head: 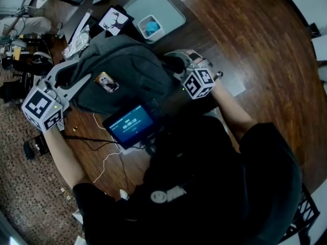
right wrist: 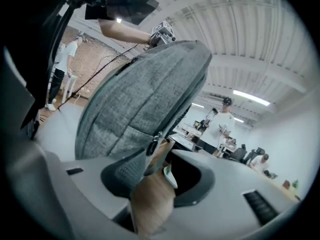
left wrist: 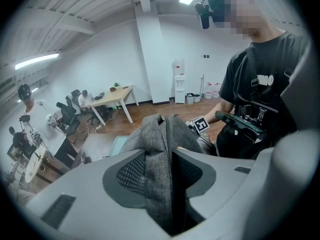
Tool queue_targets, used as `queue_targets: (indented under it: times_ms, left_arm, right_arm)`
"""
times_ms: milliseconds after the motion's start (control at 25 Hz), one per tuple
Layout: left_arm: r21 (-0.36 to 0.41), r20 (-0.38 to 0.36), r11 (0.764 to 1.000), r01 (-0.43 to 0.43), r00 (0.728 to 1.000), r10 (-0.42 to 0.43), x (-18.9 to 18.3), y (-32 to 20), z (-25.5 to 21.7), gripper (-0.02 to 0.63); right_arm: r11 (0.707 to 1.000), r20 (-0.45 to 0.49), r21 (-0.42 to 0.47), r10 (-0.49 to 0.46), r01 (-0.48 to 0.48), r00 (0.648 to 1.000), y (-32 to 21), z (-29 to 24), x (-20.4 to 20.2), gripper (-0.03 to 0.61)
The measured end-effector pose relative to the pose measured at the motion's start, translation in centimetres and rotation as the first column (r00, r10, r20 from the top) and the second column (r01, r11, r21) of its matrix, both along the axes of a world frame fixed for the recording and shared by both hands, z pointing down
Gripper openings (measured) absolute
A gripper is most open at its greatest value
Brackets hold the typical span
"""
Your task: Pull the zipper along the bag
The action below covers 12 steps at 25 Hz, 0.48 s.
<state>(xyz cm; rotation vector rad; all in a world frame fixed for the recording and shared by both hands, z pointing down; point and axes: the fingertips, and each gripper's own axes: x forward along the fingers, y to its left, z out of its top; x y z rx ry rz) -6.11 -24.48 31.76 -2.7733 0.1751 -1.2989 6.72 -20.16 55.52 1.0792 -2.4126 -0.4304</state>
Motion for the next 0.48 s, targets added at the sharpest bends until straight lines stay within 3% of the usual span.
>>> queue_targets:
  times_ms: [80,240,480]
  left_arm:
    - [-0.005,0.001,1.000,-0.002,1.000,0.002,0.0,0.2,-0.1,0.163]
    - [-0.009,0.003,1.000,0.007,1.000,-0.007,0.0,0.2,-0.1,0.163]
    - [-0.011,-0.005,1.000,0.002,1.000,-0.002,0.0,0.3,-0.3,0.163]
  right_arm:
    - [0.998,-0.002,0.014,0.055,-0.055,0.998,-0.6,0.0,-0.1,0.184]
    - [0.999,0.006,0.017,0.052,-0.052,0.999,-0.2,-0.1,-0.5,0.137]
    - [0.986,0.096,0.092,0.132,-0.141,0.987,-0.7,-1.4,-0.4,0.137]
